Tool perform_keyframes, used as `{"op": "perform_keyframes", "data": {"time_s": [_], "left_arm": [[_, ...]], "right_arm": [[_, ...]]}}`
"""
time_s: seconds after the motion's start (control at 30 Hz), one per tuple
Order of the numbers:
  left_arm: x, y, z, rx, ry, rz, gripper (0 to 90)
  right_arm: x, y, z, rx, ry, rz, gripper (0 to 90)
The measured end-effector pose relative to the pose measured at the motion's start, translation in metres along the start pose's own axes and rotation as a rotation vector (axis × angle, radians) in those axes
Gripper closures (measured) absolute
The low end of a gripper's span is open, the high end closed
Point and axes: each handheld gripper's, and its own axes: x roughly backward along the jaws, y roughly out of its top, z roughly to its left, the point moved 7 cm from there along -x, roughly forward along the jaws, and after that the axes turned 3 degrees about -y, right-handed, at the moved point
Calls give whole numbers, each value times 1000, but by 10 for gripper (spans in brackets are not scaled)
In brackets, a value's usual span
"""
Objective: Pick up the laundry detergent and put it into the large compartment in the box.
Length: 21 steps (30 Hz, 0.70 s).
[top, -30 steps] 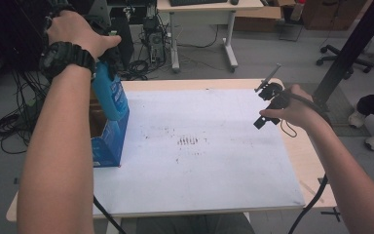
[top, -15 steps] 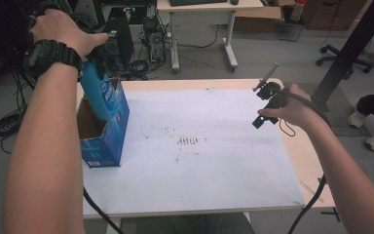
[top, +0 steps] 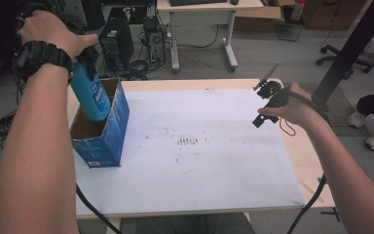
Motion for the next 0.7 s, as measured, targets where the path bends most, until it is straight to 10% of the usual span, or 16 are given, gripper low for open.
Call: {"op": "perform_keyframes", "data": {"time_s": [0.7], "left_arm": [[-11,-1,24,37,14,16,378]], "right_arm": [[0,4,2,-4,-3,6,184]]}}
